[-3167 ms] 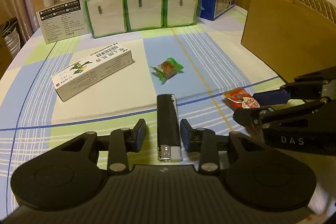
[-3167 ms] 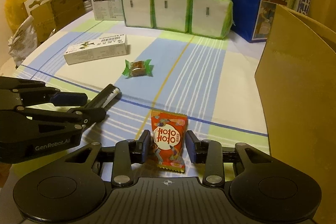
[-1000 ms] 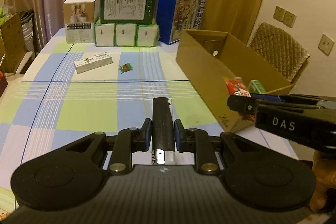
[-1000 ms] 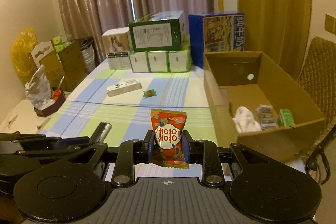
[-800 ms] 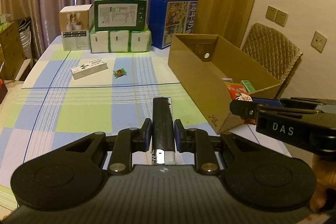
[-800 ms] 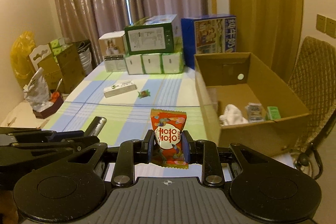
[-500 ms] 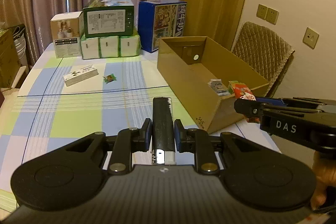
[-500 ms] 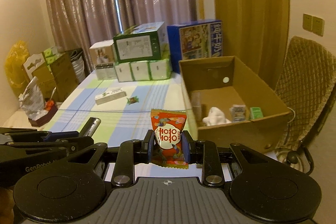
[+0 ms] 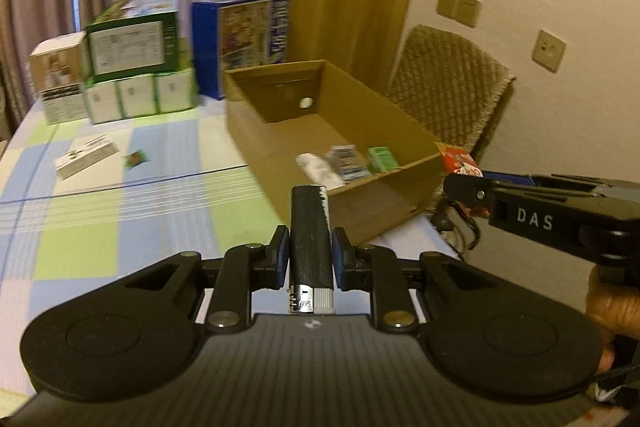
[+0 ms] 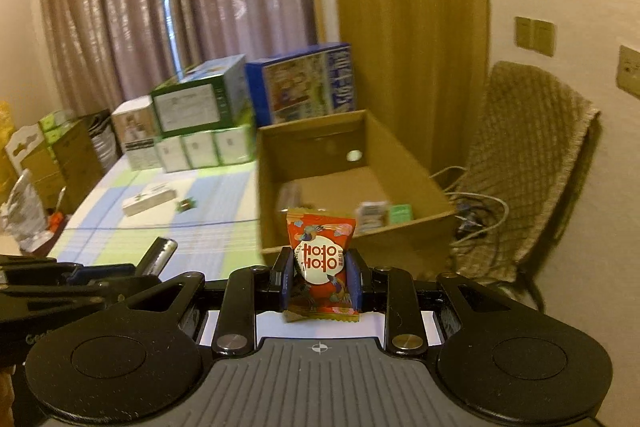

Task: Organize objects
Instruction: 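Carry the lighter and candy packet with both tools over the cardboard box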

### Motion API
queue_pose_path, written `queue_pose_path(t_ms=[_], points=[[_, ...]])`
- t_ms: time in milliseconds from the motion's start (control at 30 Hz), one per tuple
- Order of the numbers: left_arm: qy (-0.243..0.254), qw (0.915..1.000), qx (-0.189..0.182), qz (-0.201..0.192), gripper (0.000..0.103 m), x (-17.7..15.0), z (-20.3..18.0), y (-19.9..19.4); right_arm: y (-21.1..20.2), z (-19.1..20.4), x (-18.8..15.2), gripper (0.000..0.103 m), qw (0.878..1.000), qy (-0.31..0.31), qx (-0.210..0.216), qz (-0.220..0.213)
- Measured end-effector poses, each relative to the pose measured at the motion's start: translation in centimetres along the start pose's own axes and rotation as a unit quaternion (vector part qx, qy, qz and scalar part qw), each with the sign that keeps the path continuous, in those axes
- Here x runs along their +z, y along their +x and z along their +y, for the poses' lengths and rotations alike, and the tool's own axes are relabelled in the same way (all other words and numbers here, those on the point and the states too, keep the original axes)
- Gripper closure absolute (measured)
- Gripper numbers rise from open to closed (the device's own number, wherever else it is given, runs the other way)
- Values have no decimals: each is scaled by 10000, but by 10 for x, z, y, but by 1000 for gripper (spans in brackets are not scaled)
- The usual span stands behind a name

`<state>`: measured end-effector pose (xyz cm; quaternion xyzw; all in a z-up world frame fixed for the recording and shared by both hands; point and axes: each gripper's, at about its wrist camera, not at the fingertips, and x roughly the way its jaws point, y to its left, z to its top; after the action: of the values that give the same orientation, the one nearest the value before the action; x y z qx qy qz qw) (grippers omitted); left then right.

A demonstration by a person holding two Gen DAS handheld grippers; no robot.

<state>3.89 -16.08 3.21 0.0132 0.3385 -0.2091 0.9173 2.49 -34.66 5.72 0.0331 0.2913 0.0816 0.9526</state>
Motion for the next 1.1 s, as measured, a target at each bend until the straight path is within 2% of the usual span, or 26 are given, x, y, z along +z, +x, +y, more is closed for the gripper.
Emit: queue_pose_path(t_ms=[200,467,867,1100], points=[[170,9998,-117,1,85,16,-28,18,-2,-30,11,78,9999,92,-123,-73],[286,9994,-176,-31,85,36,-48,38,7,-49,22,78,9998,108,-122,-105],[230,9996,-153,49,85,50,-43,63,32,-56,33,78,10000,85,-18,0],[201,9997,-107,32,85,74,-28,88,60,-62,59,78,9998,100,135,74]])
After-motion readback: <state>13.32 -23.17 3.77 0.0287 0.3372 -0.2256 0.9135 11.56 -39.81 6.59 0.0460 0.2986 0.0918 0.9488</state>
